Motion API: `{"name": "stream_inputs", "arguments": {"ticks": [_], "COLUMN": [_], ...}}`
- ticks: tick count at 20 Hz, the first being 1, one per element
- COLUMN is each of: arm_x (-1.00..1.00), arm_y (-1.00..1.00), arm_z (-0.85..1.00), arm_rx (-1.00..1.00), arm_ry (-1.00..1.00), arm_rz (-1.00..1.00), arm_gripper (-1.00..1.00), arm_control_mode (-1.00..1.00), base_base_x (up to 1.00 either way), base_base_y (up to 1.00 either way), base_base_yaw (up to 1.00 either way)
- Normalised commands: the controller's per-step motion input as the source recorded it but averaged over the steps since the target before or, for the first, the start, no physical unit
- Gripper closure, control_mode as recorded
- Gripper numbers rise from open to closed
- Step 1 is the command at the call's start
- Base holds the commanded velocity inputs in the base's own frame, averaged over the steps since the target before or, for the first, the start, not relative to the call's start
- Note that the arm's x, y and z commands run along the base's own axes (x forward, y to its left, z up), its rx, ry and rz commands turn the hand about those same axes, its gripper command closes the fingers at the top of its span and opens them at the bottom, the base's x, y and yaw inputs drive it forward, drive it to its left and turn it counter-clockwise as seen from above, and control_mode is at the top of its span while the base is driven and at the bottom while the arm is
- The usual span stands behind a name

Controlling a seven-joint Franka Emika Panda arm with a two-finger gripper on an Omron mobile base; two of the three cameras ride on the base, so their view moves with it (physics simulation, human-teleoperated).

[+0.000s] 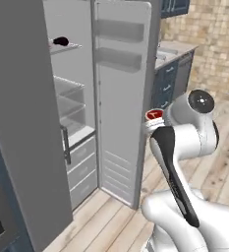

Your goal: Place one eggplant and one steak in each tupperware on the nearby counter, to pack two identical lunches.

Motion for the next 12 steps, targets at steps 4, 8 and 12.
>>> {"name": "stream_inputs", "arguments": {"ticks": [4,8,12], "arm_x": [0.00,0.00,0.00], "arm_y": [0.00,0.00,0.00], "arm_z": [0.00,0.00,0.00], "arm_rx": [0.00,0.00,0.00], "arm_ry": [0.00,0.00,0.00], "arm_rz": [0.00,0.00,0.00], "arm_gripper": [1.00,1.00,1.00], "arm_control_mode": [1.00,1.00,1.00], "base_base_x": [-0.73,0.06,1.00], "base_base_y": [0.03,-0.73,-0.20], "base_base_yaw": [-0.89,-0.81,-0.29]}}
